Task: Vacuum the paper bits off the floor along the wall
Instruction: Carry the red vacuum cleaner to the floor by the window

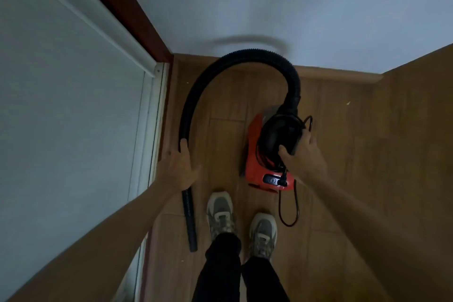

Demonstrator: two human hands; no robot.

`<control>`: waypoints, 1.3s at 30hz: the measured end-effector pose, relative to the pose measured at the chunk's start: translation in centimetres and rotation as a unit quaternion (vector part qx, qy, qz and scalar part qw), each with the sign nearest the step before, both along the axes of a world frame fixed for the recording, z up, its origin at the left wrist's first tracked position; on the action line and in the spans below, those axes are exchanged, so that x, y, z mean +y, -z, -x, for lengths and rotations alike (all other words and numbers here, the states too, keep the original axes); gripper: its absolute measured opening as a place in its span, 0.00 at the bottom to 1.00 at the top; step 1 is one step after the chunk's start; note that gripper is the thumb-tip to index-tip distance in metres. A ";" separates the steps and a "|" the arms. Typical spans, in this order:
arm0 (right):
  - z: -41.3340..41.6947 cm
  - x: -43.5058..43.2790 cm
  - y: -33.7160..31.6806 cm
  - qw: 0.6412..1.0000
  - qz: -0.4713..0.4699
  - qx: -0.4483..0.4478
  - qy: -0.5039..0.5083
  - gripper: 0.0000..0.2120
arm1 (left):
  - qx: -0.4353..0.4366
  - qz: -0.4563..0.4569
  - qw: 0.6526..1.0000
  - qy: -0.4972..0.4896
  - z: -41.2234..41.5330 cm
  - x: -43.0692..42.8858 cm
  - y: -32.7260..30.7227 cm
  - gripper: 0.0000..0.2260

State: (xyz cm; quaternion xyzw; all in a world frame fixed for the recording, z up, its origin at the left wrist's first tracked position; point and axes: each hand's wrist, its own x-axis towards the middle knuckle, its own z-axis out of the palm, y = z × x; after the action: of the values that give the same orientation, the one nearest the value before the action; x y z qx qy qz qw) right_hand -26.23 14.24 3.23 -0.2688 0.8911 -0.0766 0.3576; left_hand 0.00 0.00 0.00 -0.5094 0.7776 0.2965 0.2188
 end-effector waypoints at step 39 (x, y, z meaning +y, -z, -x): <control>-1.8 -0.6 11.4 0.921 0.278 0.032 0.270 0.21 | 0.290 0.014 0.924 -0.249 1.3 -4.4 17.5 0.25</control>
State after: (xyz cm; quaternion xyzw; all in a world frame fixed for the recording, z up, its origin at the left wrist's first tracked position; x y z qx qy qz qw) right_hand -24.46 13.69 -8.15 -0.1086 0.8838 -0.4060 0.2058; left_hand -1.27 -4.43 -17.51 -0.5813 0.6591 0.4656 -0.1044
